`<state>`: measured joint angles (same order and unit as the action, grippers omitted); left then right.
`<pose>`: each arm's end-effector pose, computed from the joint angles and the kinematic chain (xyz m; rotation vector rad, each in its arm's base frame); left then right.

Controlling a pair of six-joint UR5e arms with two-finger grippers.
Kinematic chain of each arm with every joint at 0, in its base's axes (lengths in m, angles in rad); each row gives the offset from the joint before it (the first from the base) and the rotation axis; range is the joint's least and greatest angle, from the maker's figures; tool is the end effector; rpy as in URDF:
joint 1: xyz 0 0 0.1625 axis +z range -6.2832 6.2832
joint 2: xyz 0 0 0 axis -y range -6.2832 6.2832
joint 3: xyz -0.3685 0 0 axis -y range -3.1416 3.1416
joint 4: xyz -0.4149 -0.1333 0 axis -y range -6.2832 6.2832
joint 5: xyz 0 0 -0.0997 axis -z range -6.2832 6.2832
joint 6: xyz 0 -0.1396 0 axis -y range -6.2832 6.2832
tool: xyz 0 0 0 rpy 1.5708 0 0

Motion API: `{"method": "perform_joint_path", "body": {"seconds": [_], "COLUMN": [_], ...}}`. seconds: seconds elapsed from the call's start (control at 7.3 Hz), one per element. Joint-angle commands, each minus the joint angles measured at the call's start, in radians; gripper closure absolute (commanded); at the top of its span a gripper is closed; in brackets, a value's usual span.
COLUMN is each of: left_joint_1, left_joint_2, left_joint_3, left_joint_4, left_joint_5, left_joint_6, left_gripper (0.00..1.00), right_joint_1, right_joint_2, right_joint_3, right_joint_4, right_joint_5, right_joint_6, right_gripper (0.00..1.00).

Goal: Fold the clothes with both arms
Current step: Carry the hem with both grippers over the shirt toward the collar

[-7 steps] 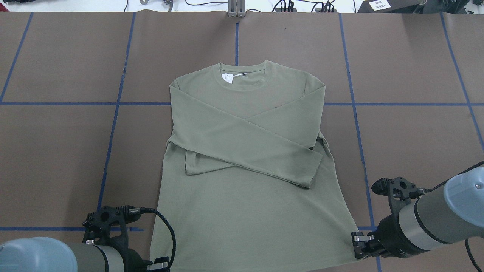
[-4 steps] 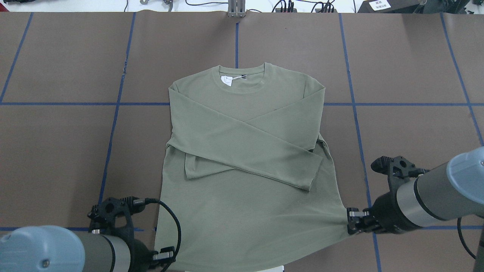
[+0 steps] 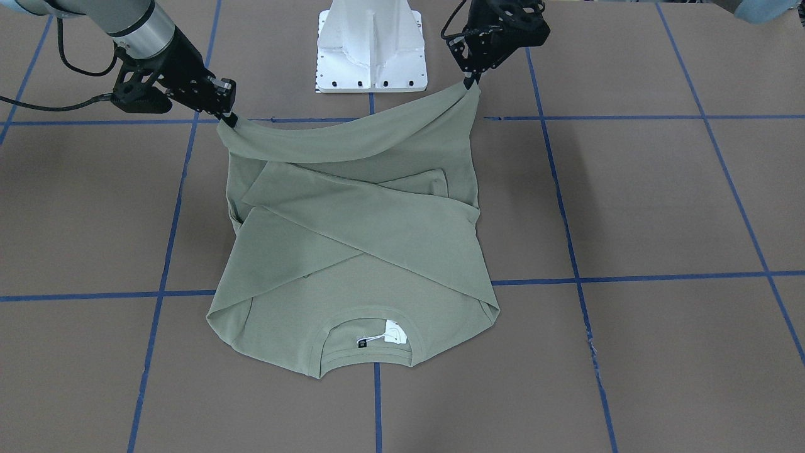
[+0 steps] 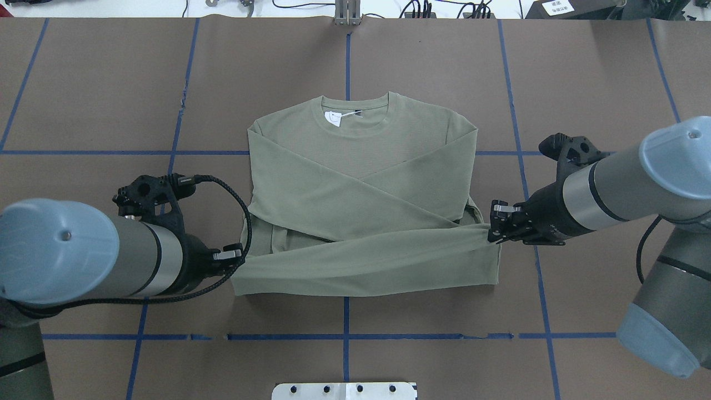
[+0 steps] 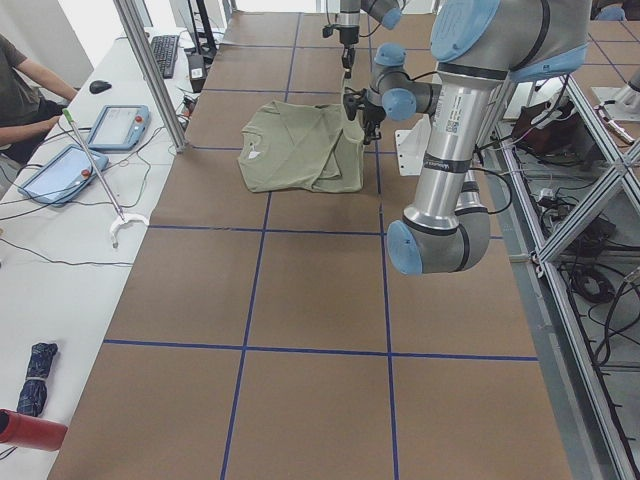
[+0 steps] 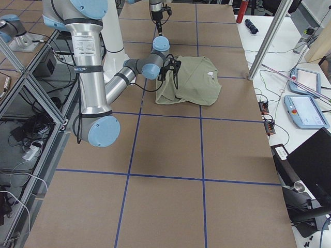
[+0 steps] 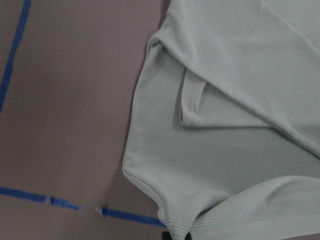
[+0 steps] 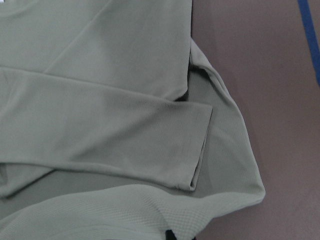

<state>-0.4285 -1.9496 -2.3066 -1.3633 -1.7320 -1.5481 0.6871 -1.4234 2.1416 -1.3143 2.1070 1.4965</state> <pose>0.3987 -0.3041 0.1388 0.0565 0.9193 -0.3038 -0.3641 -0.3789 0.2389 -0.1043 -1.0664 0.2922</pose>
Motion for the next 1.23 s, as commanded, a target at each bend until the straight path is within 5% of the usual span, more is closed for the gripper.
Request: {"method": "perform_joint_path", "body": {"seconds": [0.0, 0.41, 0.68, 1.1], "left_joint_1": [-0.096, -0.209, -0.263, -0.288], "left_joint_2": [-0.107, -0.138, -0.146, -0.177], "left_joint_3": [0.147, 0.321, 0.496, 0.714], "left_joint_4": [-0.010, -0.098, -0.353, -0.563], "left_joint_5": [-0.023, -0.018, -0.021, -0.018], "left_joint_6": [0.032, 0.121, 0.120, 0.114], "left_gripper": [1.00, 1.00, 1.00, 1.00], "right_joint_1": [0.113, 0.164, 0.190, 0.196], "right_joint_2": [0.140, 0.273, 0.364, 0.447], "right_joint_3": [-0.134, -0.316, -0.438, -0.618], "right_joint_4": [-0.002, 0.000, 0.000, 0.003], "right_joint_5": [0.002, -0.007, -0.009, -0.015], "right_joint_6": [-0.012, -0.019, -0.024, -0.038], "right_gripper": [1.00, 1.00, 1.00, 1.00]}}
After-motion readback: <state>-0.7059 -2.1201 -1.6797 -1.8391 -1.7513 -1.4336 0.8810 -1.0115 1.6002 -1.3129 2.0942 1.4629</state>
